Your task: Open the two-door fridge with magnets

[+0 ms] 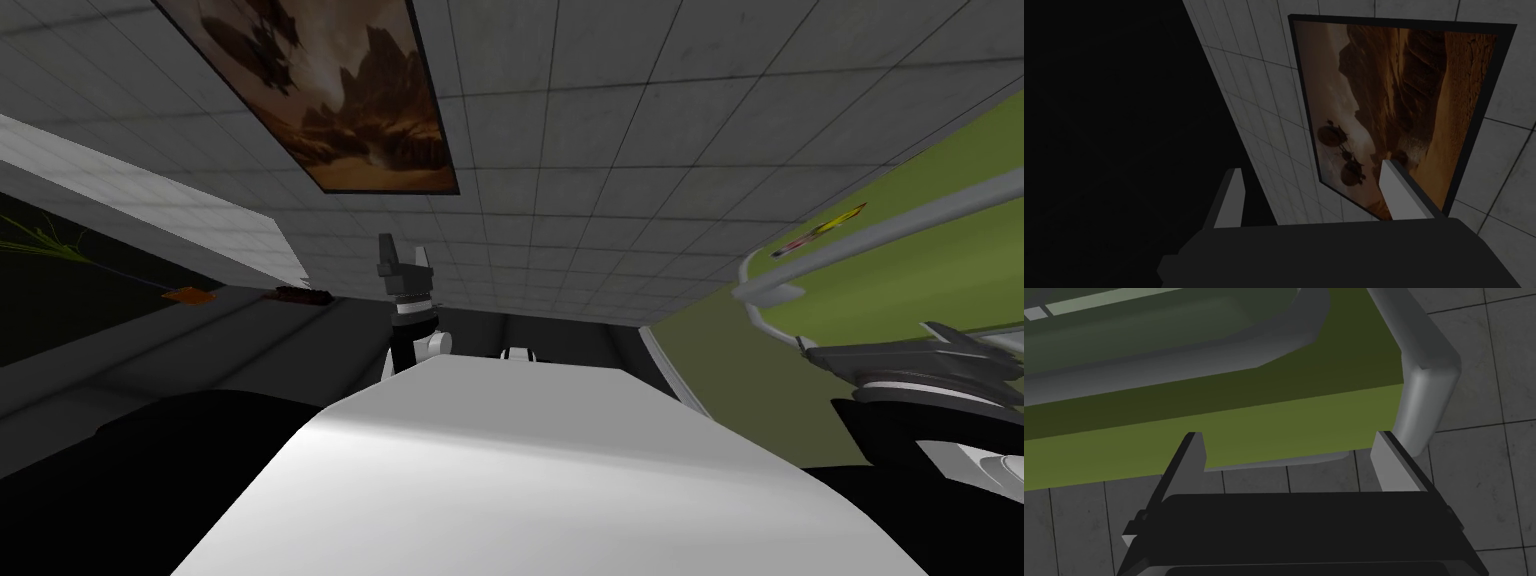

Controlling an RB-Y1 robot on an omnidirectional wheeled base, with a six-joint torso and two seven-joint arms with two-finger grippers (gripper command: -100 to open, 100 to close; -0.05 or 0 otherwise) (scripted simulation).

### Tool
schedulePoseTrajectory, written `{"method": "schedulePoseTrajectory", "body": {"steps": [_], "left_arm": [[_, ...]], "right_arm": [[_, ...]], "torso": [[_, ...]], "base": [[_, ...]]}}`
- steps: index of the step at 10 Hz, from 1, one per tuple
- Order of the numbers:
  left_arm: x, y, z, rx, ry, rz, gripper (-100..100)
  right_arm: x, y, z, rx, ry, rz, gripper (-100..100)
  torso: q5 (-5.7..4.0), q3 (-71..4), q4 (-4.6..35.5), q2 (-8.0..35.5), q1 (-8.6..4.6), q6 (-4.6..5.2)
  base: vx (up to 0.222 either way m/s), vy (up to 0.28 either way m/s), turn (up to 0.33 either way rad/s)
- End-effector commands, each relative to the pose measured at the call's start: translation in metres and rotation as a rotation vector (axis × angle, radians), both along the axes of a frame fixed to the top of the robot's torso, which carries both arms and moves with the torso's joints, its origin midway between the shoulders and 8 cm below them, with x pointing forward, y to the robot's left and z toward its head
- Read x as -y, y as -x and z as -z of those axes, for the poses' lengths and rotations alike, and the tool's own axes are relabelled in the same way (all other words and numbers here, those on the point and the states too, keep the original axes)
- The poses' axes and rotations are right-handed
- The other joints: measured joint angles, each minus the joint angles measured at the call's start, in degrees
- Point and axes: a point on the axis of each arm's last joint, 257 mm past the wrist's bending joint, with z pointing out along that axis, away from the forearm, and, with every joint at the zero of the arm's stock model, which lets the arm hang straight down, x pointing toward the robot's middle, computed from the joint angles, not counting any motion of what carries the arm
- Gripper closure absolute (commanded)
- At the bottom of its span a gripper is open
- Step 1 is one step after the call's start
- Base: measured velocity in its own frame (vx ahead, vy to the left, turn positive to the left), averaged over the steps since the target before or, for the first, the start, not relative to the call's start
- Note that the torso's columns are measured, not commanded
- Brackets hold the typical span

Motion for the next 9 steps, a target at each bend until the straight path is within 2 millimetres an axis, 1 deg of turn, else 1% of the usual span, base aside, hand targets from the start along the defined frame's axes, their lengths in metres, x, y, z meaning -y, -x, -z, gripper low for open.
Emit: {"method": "schedulePoseTrajectory", "body": {"steps": [1,2,3,4,5,6,7,9], "left_arm": [[0.0,0.0,0.0,0.0,0.0,0.0,0],[0.0,0.0,0.0,0.0,0.0,0.0,0],[0.0,0.0,0.0,0.0,0.0,0.0,0],[0.0,0.0,0.0,0.0,0.0,0.0,0],[0.0,0.0,0.0,0.0,0.0,0.0,0],[0.0,0.0,0.0,0.0,0.0,0.0,0],[0.0,0.0,0.0,0.0,0.0,0.0,0],[0.0,0.0,0.0,0.0,0.0,0.0,0]], "right_arm": [[0.014,0.005,-0.01,0.036,-0.039,0.016,-100],[0.009,0.006,0.001,0.015,-0.043,0.01,-100],[0.014,0.008,-0.015,0.016,-0.03,0.009,-100],[0.015,0.008,-0.017,0.016,-0.028,0.009,-100],[0.012,0.01,-0.005,0.008,-0.04,0.01,-100],[0.013,0.011,-0.005,0.007,-0.041,0.012,100],[0.023,0.021,-0.009,0.011,-0.035,0.045,100],[0.033,0.033,-0.012,0.012,-0.033,0.078,100]], "torso": [[0.1,-0.2,0.0,-0.2,-0.17,-0.11],[0.17,-0.4,-0.1,-0.4,-0.27,-0.29],[-0.01,-0.3,-0.1,-0.2,-0.14,-0.23],[0.09,-0.2,-0.1,-0.2,0.1,-0.06],[0.2,-0.2,-0.1,-0.2,0.16,-0.2],[0.08,-0.1,-0.1,0.0,0.23,-0.15],[-0.16,0.1,-0.1,0.1,0.26,0.03],[-0.05,-0.1,-0.2,-0.3,0.88,0.15]], "base": [[0.122,0.037,-0.041],[0.03,0.033,-0.058],[0.053,0.056,-0.108],[0.087,0.038,-0.102],[0.021,0.026,-0.057],[-0.011,0.017,-0.03],[0.155,0.112,-0.021],[0.263,0.213,-0.035]]}}
